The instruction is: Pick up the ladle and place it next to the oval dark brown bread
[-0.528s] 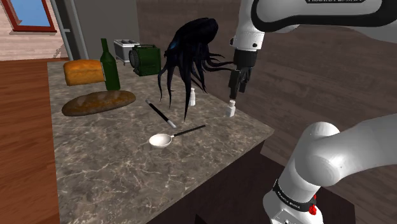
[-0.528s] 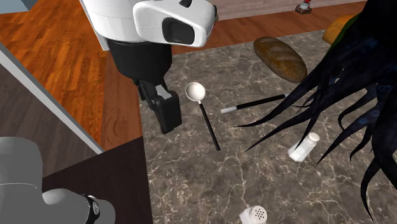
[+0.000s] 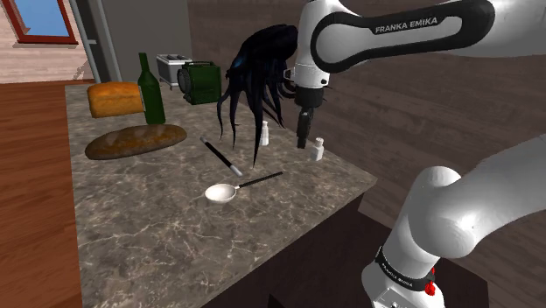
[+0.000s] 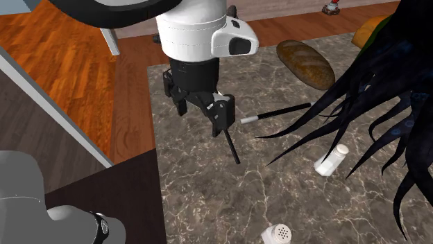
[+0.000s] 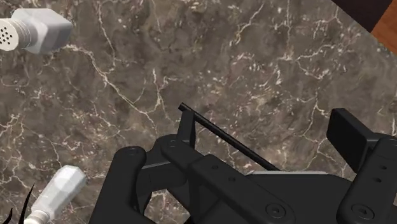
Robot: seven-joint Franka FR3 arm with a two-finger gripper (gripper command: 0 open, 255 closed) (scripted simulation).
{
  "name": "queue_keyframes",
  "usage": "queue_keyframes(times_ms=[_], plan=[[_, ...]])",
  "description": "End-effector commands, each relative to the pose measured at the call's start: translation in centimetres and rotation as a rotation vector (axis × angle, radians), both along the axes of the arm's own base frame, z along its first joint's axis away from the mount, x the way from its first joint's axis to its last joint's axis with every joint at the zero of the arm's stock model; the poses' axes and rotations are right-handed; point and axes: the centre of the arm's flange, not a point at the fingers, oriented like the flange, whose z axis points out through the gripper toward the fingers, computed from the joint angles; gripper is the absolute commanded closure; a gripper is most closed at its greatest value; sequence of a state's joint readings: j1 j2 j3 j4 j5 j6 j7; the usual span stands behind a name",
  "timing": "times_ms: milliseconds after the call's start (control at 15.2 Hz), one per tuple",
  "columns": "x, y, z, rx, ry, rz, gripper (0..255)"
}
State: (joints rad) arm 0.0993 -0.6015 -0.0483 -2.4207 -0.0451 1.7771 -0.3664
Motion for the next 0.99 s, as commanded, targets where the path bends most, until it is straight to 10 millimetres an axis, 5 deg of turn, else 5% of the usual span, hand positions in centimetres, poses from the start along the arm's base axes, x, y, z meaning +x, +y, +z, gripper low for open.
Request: queue_keyframes(times_ms=[0,462,924], plan=[[1.8,0.6,-1.9,-0.015,-0.006,0.121,0],[6.9,5.5,-7.9,-0.065,-0.021,0.523,0],[9.8,11.6,-14.2,-0.115,-0.036,0.926,0]])
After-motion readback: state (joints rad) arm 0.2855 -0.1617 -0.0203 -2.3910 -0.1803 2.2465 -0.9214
